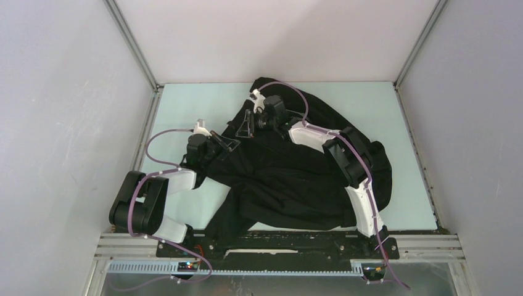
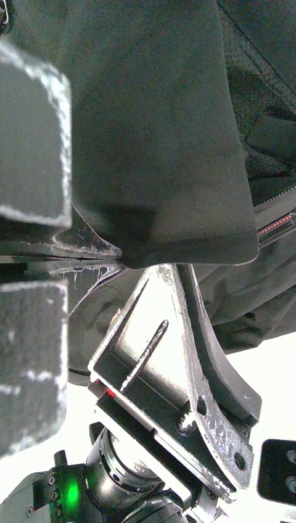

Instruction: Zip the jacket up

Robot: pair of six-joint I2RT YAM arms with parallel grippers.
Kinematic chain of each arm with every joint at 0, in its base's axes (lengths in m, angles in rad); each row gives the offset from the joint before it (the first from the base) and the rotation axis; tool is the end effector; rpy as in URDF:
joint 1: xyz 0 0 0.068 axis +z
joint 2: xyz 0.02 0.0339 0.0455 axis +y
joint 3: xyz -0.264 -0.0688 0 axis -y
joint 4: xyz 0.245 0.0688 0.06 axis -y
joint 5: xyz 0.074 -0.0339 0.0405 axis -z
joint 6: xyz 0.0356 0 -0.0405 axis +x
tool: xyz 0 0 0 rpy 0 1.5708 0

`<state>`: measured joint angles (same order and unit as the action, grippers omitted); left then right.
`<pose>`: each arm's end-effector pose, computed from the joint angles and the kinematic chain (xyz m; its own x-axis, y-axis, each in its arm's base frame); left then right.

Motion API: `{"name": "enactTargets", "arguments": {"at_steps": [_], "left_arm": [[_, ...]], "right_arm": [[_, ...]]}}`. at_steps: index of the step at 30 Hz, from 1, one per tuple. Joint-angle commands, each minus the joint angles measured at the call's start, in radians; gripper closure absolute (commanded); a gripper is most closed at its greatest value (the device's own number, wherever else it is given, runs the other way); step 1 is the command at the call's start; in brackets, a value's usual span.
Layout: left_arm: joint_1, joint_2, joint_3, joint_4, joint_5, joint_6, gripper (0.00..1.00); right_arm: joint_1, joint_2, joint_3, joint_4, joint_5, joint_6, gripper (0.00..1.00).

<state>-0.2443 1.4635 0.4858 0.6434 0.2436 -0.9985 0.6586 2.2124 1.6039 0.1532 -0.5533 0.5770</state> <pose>0.2705 -0.0763 0.1707 -0.5556 -0.7023 -0.4451 -0.0208 0.5468 -0.8370 0.3895 0.3251 0.1883 -0.7791 -0.0161 -0.6267 -0.5595 0.4686 0.6836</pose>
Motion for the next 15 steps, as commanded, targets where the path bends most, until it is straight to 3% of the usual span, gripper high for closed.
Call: {"name": "enactTargets", "arguments": {"at_steps": [1, 6, 11, 15], "left_arm": [[0.002, -0.039, -0.035, 0.041, 0.017, -0.009, 1.0], [0.002, -0.047, -0.04, 0.034, 0.01, -0.013, 1.0], [0.001, -0.069, -0.048, -0.033, -0.02, -0.028, 1.0], [0.002, -0.113, -0.045, -0.166, -0.071, -0.041, 0.97]], "right_arm": [[0.011, 0.023, 0.053, 0.043, -0.022, 0.012, 0.76], [0.014, 0.038, 0.069, 0.072, -0.063, 0.028, 0.81], [0.013, 0.046, 0.089, 0.09, -0.103, 0.018, 0.99], [0.017, 0.039, 0.11, 0.074, -0.134, -0.044, 1.0]]}}
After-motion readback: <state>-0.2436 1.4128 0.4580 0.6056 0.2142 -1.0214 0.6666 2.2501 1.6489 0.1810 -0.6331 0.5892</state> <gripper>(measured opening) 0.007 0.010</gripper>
